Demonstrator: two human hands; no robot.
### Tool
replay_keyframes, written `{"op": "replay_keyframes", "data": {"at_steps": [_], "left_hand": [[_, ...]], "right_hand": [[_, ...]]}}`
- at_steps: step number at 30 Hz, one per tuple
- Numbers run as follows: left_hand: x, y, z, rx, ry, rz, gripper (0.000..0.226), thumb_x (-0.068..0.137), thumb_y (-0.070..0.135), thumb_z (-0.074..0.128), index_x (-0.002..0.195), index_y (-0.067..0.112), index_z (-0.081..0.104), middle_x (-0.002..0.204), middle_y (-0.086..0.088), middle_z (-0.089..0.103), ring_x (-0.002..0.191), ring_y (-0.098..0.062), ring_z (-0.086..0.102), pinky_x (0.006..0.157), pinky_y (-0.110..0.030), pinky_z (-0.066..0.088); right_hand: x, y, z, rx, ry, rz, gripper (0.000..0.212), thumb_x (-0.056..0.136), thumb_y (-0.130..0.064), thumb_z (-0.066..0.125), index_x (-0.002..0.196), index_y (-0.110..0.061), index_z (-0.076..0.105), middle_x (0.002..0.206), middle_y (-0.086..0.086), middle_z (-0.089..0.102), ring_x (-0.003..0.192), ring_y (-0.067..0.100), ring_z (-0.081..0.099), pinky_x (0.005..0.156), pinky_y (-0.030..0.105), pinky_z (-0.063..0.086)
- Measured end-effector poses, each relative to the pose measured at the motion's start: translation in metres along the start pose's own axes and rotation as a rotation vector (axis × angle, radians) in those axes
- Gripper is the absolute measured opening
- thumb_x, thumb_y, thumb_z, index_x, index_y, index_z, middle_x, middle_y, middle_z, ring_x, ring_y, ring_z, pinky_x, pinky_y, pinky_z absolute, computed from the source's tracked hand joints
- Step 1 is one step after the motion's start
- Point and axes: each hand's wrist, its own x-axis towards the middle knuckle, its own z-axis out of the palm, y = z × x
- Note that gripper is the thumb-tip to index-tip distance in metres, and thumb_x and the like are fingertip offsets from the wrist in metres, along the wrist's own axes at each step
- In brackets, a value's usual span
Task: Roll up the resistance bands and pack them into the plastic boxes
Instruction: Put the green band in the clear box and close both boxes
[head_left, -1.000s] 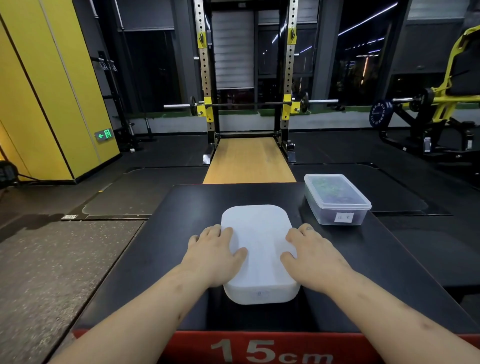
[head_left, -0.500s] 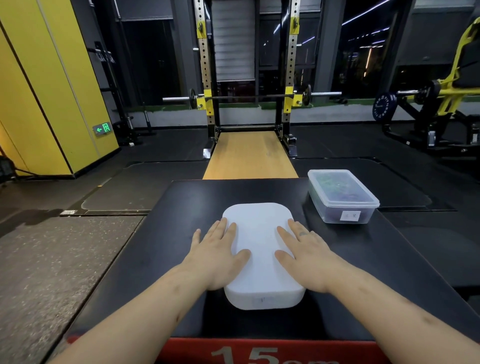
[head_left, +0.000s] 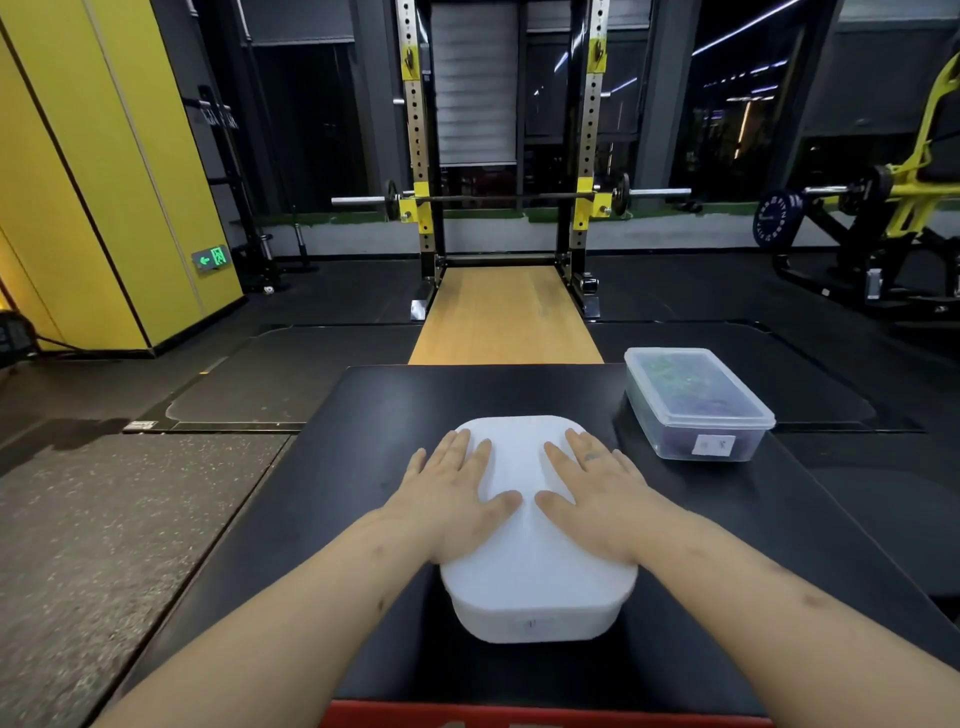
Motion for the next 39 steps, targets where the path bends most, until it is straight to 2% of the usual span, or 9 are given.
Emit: {"op": "replay_keyframes", "data": {"at_steps": [9, 13, 15, 17, 19, 22, 30, 35, 39], "left_hand": [[0.004, -0.001, 0.001, 0.01, -0.014, 0.004, 0.084, 0.098, 0.07, 0.023, 0.163, 0.025, -0.003, 0.171, 0.001, -0.015, 0.154, -0.012, -0.022, 0.125, -0.049, -0.011], [0.008, 0.004, -0.007, 0.005, 0.071, 0.005, 0.075, 0.094, 0.068, 0.036, 0.152, 0.022, 0.031, 0.165, -0.003, 0.016, 0.155, -0.018, 0.002, 0.124, -0.053, -0.004], [0.015, 0.007, -0.01, 0.01, 0.123, 0.005, 0.072, 0.092, 0.069, 0.039, 0.144, 0.019, 0.037, 0.159, -0.001, 0.025, 0.152, -0.019, 0.011, 0.123, -0.054, 0.001], [0.023, 0.007, -0.01, 0.007, 0.118, 0.021, 0.078, 0.094, 0.071, 0.036, 0.151, 0.018, 0.03, 0.165, -0.002, 0.018, 0.155, -0.016, 0.005, 0.124, -0.054, -0.001], [0.03, 0.005, -0.009, -0.002, 0.049, 0.035, 0.083, 0.097, 0.069, 0.03, 0.162, 0.022, 0.01, 0.171, 0.001, -0.002, 0.157, -0.012, -0.011, 0.126, -0.05, -0.007], [0.035, 0.002, -0.005, -0.011, -0.01, 0.049, 0.08, 0.1, 0.066, 0.025, 0.163, 0.027, -0.006, 0.17, 0.003, -0.016, 0.154, -0.011, -0.022, 0.126, -0.043, -0.01], [0.04, 0.0, -0.002, -0.011, -0.014, 0.05, 0.075, 0.102, 0.063, 0.025, 0.164, 0.028, 0.0, 0.171, 0.002, -0.012, 0.155, -0.012, -0.019, 0.127, -0.044, -0.008], [0.045, 0.004, -0.009, -0.001, 0.047, 0.066, 0.065, 0.103, 0.054, 0.029, 0.159, 0.022, 0.018, 0.171, 0.0, 0.003, 0.156, -0.011, -0.005, 0.125, -0.051, -0.008], [0.05, 0.002, -0.005, 0.02, 0.024, 0.109, 0.068, 0.104, 0.048, 0.025, 0.163, 0.026, -0.001, 0.171, 0.002, -0.01, 0.156, -0.011, -0.016, 0.127, -0.044, -0.007]], "right_hand": [[0.004, 0.001, 0.003, -0.004, -0.017, 0.0, 0.072, 0.104, -0.061, 0.021, 0.165, -0.032, -0.004, 0.172, 0.0, -0.016, 0.157, 0.015, -0.021, 0.128, 0.045, -0.007], [0.009, -0.003, -0.008, -0.023, 0.059, -0.013, 0.067, 0.101, -0.055, 0.032, 0.161, -0.03, 0.017, 0.171, 0.006, 0.004, 0.158, 0.023, -0.006, 0.127, 0.046, -0.005], [0.016, -0.006, -0.011, -0.024, 0.083, -0.022, 0.065, 0.101, -0.052, 0.032, 0.161, -0.029, 0.02, 0.171, 0.006, 0.007, 0.158, 0.022, -0.003, 0.128, 0.046, -0.005], [0.024, -0.007, -0.011, -0.035, 0.065, -0.042, 0.068, 0.102, -0.052, 0.027, 0.164, -0.031, 0.009, 0.173, 0.004, -0.003, 0.159, 0.018, -0.011, 0.128, 0.044, -0.008], [0.03, -0.007, -0.008, -0.037, 0.049, -0.058, 0.068, 0.103, -0.052, 0.023, 0.165, -0.033, 0.001, 0.173, 0.001, -0.011, 0.158, 0.015, -0.016, 0.128, 0.042, -0.01], [0.034, -0.004, -0.005, -0.011, 0.036, -0.07, 0.066, 0.104, -0.049, 0.021, 0.165, -0.034, 0.0, 0.173, 0.0, -0.011, 0.158, 0.014, -0.018, 0.128, 0.039, -0.009], [0.035, -0.003, -0.004, 0.01, 0.039, -0.088, 0.065, 0.105, -0.049, 0.023, 0.165, -0.032, 0.006, 0.174, 0.001, -0.006, 0.158, 0.014, -0.014, 0.128, 0.038, -0.008], [0.041, -0.007, -0.01, 0.035, 0.079, -0.093, 0.06, 0.104, -0.041, 0.026, 0.163, -0.03, 0.016, 0.173, 0.002, 0.004, 0.158, 0.014, -0.004, 0.128, 0.039, -0.004], [0.049, -0.005, -0.009, -0.017, 0.054, -0.132, 0.065, 0.104, -0.039, 0.021, 0.165, -0.03, 0.003, 0.174, -0.005, -0.006, 0.158, 0.01, -0.01, 0.128, 0.042, -0.006]]}}
